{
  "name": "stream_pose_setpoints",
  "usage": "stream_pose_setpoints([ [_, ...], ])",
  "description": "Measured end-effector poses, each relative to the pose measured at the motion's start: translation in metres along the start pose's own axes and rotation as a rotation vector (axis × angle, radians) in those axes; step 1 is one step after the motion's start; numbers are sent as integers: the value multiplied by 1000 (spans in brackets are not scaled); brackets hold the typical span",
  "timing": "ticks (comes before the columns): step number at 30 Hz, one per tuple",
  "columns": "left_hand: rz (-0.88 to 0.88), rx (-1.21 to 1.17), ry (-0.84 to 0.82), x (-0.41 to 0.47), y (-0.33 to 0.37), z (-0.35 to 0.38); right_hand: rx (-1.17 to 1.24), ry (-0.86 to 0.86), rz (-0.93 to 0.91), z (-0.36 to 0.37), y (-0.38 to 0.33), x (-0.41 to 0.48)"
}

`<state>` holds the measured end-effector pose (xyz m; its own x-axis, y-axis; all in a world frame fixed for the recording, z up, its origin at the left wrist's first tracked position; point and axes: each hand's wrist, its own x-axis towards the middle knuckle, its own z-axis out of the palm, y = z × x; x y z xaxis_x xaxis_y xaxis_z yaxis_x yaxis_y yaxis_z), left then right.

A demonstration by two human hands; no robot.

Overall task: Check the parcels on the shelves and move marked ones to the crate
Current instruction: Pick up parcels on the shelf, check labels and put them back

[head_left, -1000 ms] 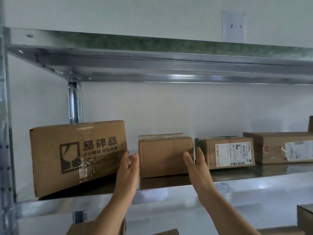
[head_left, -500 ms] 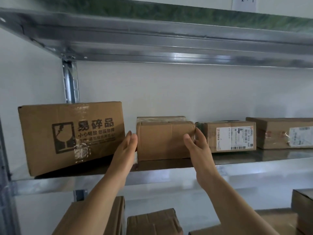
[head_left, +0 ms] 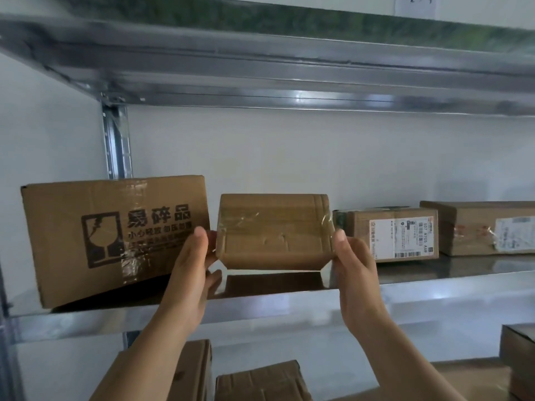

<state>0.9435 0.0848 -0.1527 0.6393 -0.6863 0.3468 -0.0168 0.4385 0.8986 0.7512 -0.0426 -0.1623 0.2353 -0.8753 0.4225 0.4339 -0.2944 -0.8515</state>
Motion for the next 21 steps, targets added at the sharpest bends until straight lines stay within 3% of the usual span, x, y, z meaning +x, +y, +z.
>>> stream_pose_setpoints([
  [13,64,137,-25,-2,-5,-6,104,-44,10,-4,1,1],
  [21,-10,-7,-121,-3,8,-7,191,-20,91,-3,-7,6],
])
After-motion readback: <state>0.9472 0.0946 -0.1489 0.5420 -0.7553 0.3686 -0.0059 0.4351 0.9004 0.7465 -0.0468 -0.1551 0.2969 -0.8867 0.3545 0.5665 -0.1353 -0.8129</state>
